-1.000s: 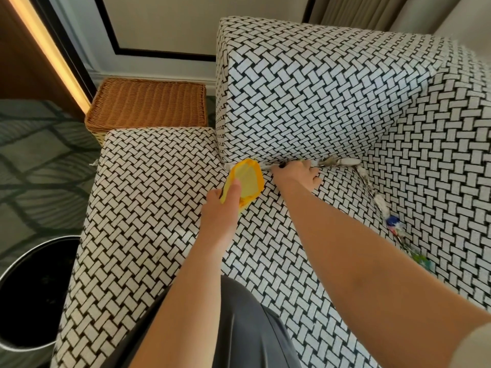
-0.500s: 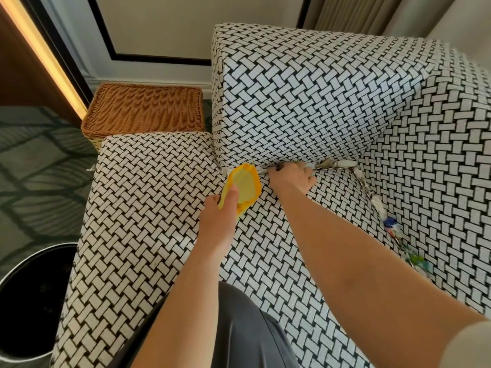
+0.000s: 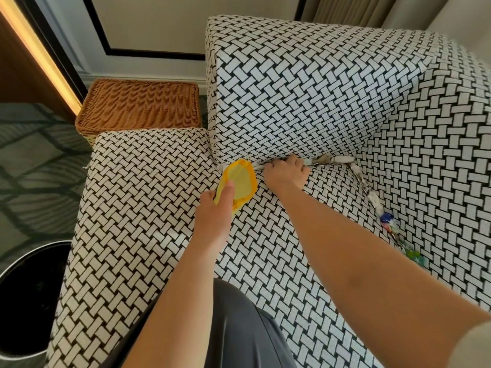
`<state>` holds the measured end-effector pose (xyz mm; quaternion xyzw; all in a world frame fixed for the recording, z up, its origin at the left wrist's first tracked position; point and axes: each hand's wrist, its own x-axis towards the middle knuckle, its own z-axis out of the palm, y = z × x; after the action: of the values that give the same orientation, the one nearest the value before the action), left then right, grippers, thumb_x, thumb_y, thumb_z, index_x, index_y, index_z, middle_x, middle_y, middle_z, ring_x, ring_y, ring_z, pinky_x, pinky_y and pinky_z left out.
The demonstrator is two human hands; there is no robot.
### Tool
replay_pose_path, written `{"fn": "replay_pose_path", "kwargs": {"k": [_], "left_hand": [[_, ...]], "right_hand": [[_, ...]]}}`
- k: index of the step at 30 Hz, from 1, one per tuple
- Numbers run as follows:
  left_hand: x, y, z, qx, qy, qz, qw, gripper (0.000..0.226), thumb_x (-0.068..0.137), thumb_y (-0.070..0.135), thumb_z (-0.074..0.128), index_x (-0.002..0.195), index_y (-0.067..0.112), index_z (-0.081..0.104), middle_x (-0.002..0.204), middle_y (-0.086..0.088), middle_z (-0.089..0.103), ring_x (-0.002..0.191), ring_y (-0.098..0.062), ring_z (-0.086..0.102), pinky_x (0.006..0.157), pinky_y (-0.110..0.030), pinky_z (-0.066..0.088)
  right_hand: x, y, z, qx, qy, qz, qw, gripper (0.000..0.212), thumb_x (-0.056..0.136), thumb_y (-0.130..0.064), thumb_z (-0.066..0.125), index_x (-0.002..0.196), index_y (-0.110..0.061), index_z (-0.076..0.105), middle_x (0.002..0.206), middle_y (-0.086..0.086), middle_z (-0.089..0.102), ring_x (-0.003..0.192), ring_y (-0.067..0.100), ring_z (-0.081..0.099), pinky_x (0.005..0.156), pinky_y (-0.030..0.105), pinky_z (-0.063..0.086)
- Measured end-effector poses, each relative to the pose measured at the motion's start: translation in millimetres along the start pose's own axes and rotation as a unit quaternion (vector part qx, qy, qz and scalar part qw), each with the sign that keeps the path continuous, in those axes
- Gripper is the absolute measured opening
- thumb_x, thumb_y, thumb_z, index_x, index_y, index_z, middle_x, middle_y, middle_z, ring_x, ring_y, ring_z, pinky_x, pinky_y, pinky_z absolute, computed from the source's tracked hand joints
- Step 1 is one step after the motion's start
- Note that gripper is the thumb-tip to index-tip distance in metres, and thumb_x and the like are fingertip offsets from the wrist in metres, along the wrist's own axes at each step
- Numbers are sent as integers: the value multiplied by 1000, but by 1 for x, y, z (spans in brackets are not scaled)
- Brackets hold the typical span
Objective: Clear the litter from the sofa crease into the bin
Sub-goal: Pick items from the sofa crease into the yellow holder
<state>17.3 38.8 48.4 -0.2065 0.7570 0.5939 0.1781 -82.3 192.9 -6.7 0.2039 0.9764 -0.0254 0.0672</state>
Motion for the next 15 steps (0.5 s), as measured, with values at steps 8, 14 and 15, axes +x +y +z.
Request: {"fn": "replay_pose_path", "kwargs": {"k": [8,14,15], "left_hand": [[3,-1,3,7,0,3,1000,55,91,53,38,133,17,33,114,-4,40,90,-17,43,83,-40,46],[1,-1,2,6,-7,8,1000,53,91,52,39,131,17,35,117,-5,42,91,-17,43,80,-38,44],[1,-1,2,9,-9,7,1000,54,91,53,39,131,17,34,117,-5,42,94,-18,43,80,-38,44]], "right_hand": [[1,2,-4,-46,-31,-51,997,51,96,-35,17,132,-16,47,145,16,31,133,30,27,109,45,18],[2,1,-9,-39,-61,-52,996,52,96,-35,17,137,-14,40,150,16,23,136,30,22,111,46,14],[2,1,-10,-37,-68,-50,996,52,96,-35,17,138,-14,39,150,15,22,137,30,21,111,46,14]]}}
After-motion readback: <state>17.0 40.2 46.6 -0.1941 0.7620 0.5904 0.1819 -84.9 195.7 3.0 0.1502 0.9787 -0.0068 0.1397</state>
